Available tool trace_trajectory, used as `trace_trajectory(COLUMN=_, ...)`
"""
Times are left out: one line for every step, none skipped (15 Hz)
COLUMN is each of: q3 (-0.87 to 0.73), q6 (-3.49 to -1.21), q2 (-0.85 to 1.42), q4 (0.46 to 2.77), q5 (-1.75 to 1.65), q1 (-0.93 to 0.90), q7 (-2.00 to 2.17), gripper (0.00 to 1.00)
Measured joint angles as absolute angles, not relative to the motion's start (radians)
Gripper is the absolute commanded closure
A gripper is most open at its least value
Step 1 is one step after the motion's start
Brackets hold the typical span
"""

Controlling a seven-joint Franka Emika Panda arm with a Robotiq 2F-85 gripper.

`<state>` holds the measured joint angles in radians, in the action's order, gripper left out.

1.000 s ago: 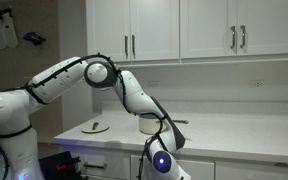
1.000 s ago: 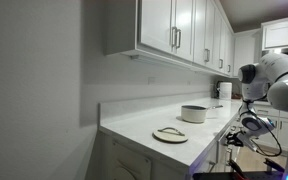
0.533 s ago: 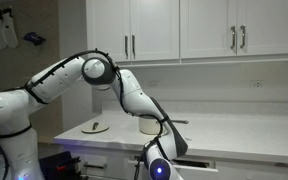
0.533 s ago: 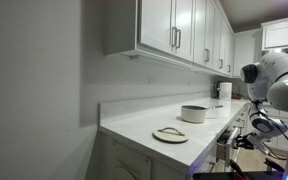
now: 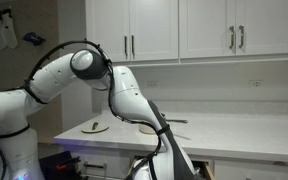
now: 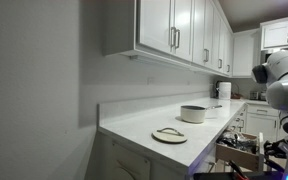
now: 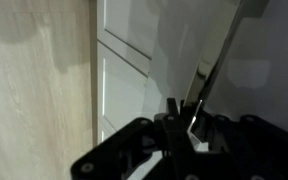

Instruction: Close the top cupboard drawer, open the second bottom drawer from the left, and close the pot

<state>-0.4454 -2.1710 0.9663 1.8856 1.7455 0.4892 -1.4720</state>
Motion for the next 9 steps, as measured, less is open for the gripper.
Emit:
trace_trajectory(q3=-0.453, q6=-2.164, q2=0.966, q4=1.888, q5=1.742, q1=0.505, q7=-1.481, gripper=0.97)
trace_trajectory(q3=-0.458, q6=-2.159, q2=0.966, q4=1.891, q5=1.741, q1=0.518, q7=-1.488, gripper=0.97)
trace_trajectory(q3=-0.462, q6=-2.157, q2=0.966, q4=1.892, q5=1.740, q1=0.526, q7=-1.492, gripper=0.97)
trace_trajectory(q3=-0.465, q6=-2.157, q2=0.966, q4=1.893, q5=1.740, q1=0.532, q7=-1.496, gripper=0.97)
trace_trajectory(q3=-0.466, q6=-2.157, q2=0.966, q4=1.894, q5=1.740, q1=0.536, q7=-1.498, gripper=0.97)
trace_trajectory(q3=-0.467, q6=-2.157, q2=0.966, q4=1.894, q5=1.740, q1=0.538, q7=-1.499, gripper=0.97)
trace_trajectory(q3=-0.467, q6=-2.157, q2=0.966, q4=1.894, q5=1.741, q1=0.539, q7=-1.499, gripper=0.97)
trace_trajectory(q3=-0.467, q6=-2.157, q2=0.966, q4=1.894, q5=1.741, q1=0.539, q7=-1.499, gripper=0.97)
trace_trajectory(q3=-0.467, q6=-2.157, q2=0.966, q4=1.894, q5=1.741, q1=0.539, q7=-1.499, gripper=0.97)
